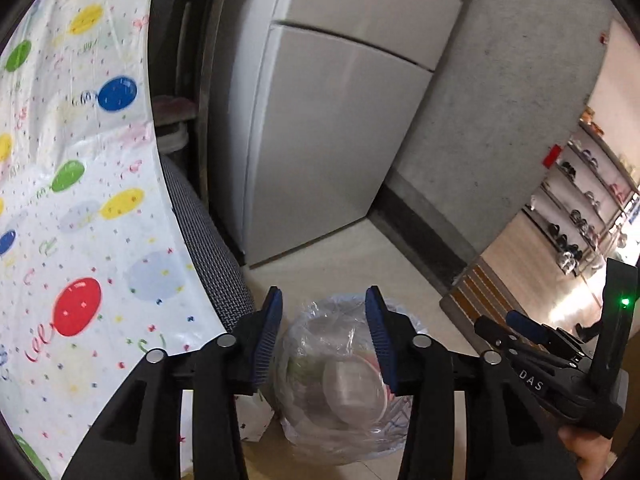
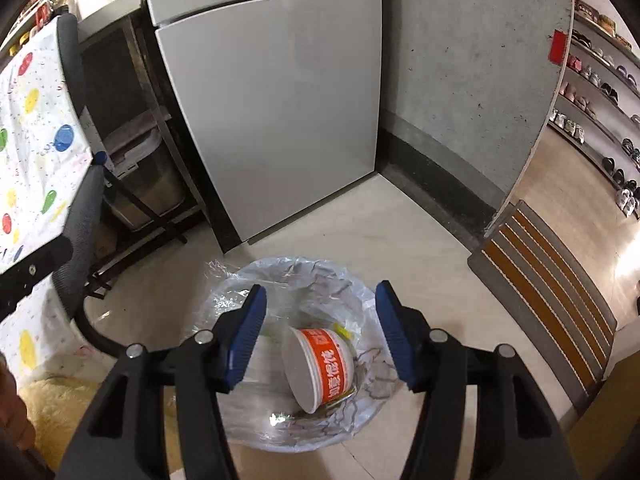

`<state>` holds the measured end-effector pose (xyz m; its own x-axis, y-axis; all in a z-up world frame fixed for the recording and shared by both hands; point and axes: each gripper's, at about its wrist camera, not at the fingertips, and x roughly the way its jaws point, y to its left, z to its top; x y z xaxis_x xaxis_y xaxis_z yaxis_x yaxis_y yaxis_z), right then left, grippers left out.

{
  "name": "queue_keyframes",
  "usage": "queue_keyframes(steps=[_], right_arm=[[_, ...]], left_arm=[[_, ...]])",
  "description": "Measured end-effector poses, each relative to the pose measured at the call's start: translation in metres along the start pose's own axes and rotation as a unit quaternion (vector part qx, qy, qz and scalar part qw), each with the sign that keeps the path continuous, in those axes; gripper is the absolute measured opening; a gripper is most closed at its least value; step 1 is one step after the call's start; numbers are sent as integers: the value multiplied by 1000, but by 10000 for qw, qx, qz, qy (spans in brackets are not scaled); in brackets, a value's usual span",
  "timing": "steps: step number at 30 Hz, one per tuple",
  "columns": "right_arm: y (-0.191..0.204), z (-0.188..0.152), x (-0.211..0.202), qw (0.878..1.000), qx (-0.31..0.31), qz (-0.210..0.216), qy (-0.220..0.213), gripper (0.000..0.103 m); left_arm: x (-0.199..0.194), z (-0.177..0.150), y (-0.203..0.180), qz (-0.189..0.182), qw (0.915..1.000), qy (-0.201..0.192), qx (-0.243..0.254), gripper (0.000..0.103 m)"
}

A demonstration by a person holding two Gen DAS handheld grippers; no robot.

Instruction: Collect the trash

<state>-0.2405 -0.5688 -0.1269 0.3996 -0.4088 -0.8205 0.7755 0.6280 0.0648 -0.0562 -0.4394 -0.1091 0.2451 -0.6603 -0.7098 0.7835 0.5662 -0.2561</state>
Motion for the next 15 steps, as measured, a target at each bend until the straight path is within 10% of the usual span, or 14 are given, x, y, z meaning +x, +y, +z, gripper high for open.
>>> queue_keyframes(steps=[15], right_arm=[[62, -27, -73, 9979, -602, 115, -227, 79]], left_arm=[[-92, -21, 52, 764, 9959, -287, 392, 88]])
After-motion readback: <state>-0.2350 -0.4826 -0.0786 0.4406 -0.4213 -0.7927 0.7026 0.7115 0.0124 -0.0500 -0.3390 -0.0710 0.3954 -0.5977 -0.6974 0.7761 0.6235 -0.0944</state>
